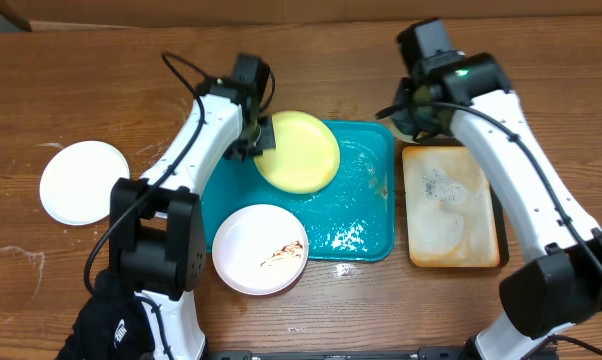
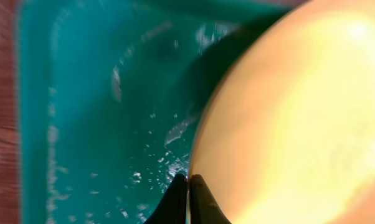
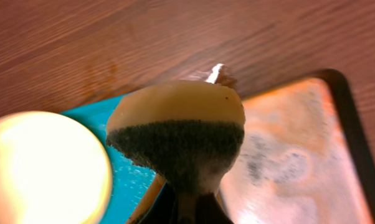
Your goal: Clean dirty plates on tray and stack at the side
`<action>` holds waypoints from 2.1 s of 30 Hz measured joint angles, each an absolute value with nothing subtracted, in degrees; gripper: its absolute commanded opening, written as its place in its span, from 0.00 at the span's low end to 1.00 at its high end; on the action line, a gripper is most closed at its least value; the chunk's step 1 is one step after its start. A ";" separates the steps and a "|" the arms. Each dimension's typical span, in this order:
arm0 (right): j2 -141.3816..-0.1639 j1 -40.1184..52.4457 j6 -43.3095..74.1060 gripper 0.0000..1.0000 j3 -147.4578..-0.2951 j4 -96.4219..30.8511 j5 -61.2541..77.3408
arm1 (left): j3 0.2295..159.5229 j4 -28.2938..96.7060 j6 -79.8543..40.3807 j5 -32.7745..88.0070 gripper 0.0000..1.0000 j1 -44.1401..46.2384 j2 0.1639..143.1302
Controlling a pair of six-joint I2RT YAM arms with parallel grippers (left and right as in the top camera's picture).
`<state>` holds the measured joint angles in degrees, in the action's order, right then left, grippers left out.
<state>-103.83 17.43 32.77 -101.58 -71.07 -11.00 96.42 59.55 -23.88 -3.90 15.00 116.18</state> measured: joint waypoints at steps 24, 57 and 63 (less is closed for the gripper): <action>-103.90 11.62 30.52 0.04 -101.58 -74.43 -7.73 | 108.12 74.72 -23.75 -16.99 0.38 19.97 106.10; -103.90 11.62 27.64 0.04 -101.58 -75.64 -7.64 | 85.43 60.36 -20.38 5.76 0.53 -5.48 113.62; -103.90 11.62 27.42 0.04 -101.58 -75.61 -7.64 | 85.43 59.70 -20.32 4.69 0.58 -5.21 113.69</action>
